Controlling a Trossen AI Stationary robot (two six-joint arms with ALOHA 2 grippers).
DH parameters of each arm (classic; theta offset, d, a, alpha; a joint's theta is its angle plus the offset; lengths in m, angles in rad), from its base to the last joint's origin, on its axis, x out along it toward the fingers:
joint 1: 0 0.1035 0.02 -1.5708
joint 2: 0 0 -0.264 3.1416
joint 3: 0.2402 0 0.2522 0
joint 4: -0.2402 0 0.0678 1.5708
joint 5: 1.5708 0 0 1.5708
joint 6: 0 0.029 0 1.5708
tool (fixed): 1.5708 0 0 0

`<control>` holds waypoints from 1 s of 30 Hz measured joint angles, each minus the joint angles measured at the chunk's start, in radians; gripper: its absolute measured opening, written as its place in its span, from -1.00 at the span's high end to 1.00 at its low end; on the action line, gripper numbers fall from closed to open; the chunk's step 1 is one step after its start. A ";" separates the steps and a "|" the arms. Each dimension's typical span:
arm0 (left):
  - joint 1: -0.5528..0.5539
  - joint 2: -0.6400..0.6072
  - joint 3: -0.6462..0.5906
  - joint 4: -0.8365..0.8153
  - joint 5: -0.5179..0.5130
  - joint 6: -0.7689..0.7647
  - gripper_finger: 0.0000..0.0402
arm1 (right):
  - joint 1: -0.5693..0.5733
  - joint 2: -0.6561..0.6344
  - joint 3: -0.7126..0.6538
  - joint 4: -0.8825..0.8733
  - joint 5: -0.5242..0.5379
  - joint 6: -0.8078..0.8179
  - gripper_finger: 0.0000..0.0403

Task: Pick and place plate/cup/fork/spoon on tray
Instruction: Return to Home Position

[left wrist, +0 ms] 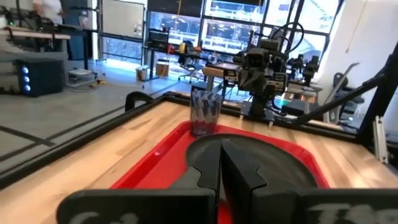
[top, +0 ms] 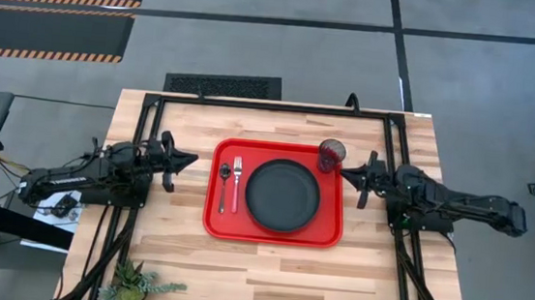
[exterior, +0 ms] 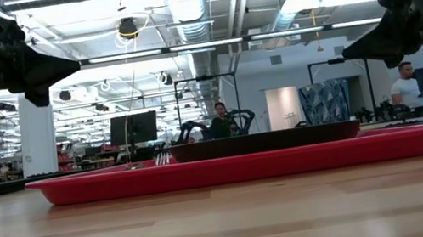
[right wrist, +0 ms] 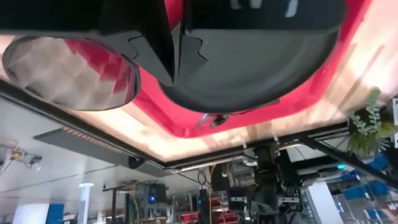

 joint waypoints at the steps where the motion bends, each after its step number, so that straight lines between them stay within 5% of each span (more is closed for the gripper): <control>1: 0.000 0.000 0.000 -0.001 -0.001 0.015 1.00 | -0.001 0.001 0.000 -0.003 0.001 -0.012 0.77; 30: 0.000 0.000 -0.002 0.000 -0.001 -0.015 1.00 | -0.034 0.001 0.000 -0.005 0.001 -0.126 0.77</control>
